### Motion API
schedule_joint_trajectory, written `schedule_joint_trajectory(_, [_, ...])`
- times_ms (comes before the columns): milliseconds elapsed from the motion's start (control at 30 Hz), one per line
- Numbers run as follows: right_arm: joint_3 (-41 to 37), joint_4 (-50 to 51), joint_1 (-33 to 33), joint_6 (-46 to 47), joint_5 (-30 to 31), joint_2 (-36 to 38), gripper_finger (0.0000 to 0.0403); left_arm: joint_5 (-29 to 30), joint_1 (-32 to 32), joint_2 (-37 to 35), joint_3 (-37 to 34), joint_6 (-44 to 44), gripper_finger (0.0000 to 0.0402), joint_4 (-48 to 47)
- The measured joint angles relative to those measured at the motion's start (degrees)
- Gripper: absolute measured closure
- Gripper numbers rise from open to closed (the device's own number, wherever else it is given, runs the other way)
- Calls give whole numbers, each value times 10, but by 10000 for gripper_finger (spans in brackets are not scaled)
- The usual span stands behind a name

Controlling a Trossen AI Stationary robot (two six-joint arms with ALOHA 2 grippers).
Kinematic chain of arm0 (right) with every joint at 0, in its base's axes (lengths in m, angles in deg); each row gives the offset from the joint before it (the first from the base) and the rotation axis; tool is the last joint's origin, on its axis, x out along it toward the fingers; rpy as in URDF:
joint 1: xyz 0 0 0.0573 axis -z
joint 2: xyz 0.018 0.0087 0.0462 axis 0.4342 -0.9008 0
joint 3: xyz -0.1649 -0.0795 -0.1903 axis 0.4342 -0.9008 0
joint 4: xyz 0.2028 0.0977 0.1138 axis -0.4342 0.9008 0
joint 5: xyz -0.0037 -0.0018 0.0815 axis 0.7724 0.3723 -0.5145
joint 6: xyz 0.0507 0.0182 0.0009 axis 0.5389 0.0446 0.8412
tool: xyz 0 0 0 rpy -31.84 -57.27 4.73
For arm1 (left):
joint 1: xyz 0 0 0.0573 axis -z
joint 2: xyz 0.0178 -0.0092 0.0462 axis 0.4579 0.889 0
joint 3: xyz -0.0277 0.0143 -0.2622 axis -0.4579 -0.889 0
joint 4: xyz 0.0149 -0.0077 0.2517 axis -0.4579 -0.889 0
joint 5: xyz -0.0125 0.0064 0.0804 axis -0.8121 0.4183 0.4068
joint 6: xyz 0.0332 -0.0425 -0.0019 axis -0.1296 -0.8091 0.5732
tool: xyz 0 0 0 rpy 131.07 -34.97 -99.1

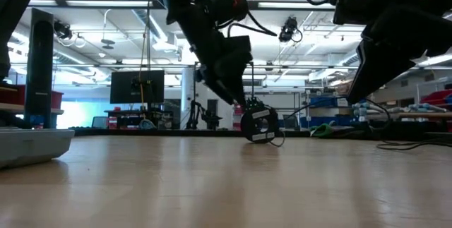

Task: Coil cords
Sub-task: Uncoil the black wire from the spool

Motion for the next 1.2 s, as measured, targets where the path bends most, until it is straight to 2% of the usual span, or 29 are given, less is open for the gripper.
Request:
schedule_joint_trajectory(100, [0, 0, 0, 0, 0, 0, 348, -43, 0, 0, 0, 8, 119, 25])
schedule_joint_trajectory(533, [0, -4, 0, -2, 0, 0, 348, -51, -2, 24, 0, 27, 127, 60])
schedule_joint_trajectory(600, [0, -5, 0, -3, 0, 0, 348, -24, -2, 31, 0, 33, 127, 67])
schedule_joint_trajectory(733, [0, -7, 0, -4, 0, 0, 348, 125, -9, 34, 0, 2, 128, 49])
schedule_joint_trajectory(800, [0, -9, 0, -3, 0, 0, 348, 142, -12, 34, 0, 2, 131, 48])
schedule_joint_trajectory(1100, [0, -21, 0, -12, 0, 0, 348, 37, -14, 32, 0, 14, 144, 50])
schedule_joint_trajectory(1200, [-5, -34, 1, -15, 25, 0, 348, 23, -13, 32, 0, 20, 144, 49])
